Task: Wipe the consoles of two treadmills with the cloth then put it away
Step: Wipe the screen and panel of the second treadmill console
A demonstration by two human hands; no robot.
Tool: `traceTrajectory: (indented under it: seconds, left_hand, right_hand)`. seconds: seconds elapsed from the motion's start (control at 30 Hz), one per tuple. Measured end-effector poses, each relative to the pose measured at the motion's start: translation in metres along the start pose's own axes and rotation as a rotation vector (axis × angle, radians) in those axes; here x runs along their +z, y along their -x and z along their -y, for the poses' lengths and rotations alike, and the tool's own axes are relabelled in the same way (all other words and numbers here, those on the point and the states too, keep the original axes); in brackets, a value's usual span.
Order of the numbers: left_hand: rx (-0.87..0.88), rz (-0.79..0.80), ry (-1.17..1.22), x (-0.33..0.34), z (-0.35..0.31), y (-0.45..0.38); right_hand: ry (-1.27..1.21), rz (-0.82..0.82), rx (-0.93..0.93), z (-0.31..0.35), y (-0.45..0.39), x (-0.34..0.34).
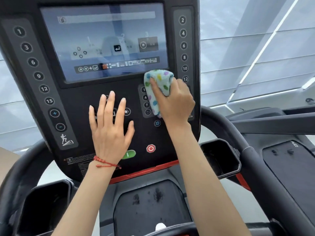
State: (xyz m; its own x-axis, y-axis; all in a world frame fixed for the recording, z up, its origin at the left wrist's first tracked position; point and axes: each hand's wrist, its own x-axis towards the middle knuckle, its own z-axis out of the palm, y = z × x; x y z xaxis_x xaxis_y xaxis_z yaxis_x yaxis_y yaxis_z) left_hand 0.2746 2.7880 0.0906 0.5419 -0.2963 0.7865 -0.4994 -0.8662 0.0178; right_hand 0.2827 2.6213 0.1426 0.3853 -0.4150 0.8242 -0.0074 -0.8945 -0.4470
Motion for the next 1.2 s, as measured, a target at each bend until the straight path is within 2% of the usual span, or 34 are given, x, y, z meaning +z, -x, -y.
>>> traceTrajectory:
  seconds: [0.13, 0.2, 0.63, 0.9, 1.2]
  left_hand:
    - [0.001, -0.01, -0.021, 0.002, 0.002, -0.003]
    - [0.002, -0.013, -0.024, 0.003, 0.001, -0.002]
    - [-0.027, -0.044, -0.04, 0.006, -0.011, -0.009]
    - [0.0, -0.036, -0.015, 0.005, -0.015, -0.025]
    - [-0.001, -0.019, -0.021, 0.006, -0.015, -0.025]
  right_hand:
    - [-0.019, 0.008, 0.311, -0.035, -0.019, -0.015]
    - [-0.009, 0.008, 0.401, -0.049, -0.025, -0.02]
    - [-0.058, -0.06, 0.271, -0.029, -0.066, -0.004]
    - [-0.065, 0.043, 0.201, 0.0, -0.151, 0.01]
    - [-0.112, 0.034, 0.202, -0.01, -0.109, 0.001]
